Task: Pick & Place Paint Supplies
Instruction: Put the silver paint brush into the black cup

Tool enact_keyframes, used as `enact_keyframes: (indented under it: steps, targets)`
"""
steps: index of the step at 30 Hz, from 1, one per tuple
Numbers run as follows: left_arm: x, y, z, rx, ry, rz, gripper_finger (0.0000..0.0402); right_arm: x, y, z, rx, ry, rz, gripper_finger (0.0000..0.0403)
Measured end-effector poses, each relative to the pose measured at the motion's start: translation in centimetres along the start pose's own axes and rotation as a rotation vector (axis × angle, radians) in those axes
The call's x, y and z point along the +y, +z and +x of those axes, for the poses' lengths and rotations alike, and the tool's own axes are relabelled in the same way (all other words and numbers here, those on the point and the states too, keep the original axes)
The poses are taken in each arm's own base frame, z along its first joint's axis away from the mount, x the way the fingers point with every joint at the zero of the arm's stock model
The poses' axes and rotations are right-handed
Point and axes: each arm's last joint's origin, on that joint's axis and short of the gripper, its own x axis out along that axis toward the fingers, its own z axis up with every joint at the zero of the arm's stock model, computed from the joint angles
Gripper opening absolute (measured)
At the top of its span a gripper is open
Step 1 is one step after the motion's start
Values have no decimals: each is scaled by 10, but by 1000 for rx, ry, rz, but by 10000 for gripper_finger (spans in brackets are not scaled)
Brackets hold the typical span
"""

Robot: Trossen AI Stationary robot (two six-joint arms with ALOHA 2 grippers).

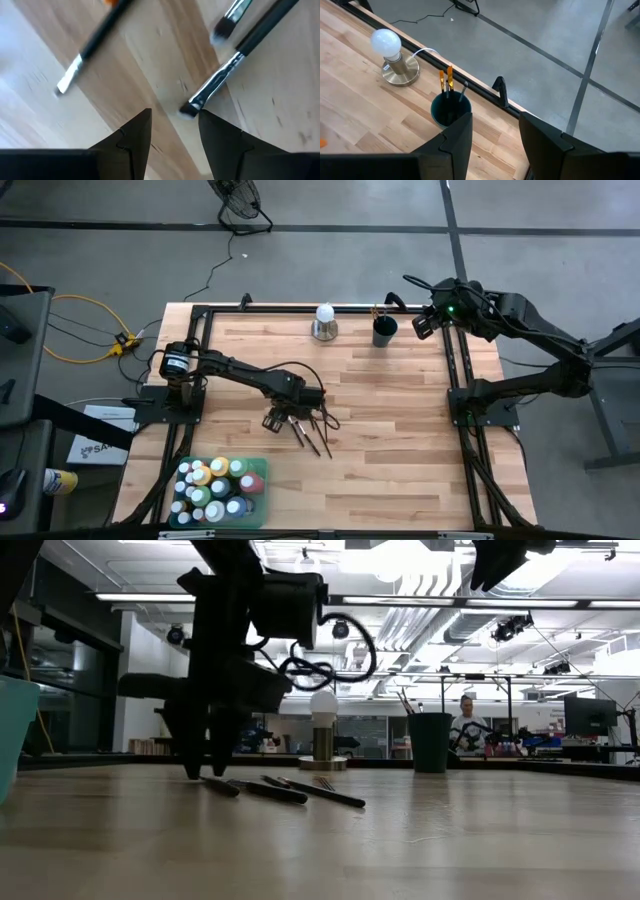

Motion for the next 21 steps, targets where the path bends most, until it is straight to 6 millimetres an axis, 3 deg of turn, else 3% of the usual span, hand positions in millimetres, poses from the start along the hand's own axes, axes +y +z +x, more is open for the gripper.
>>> enact_keyframes:
  steps: [12,21]
  targets:
    - [0,5,-1,-72,-22,332,158,0,0,0,0,0,0,155]
    - [2,8,-1,-102,1,373,158,0,0,0,1,3,0,155]
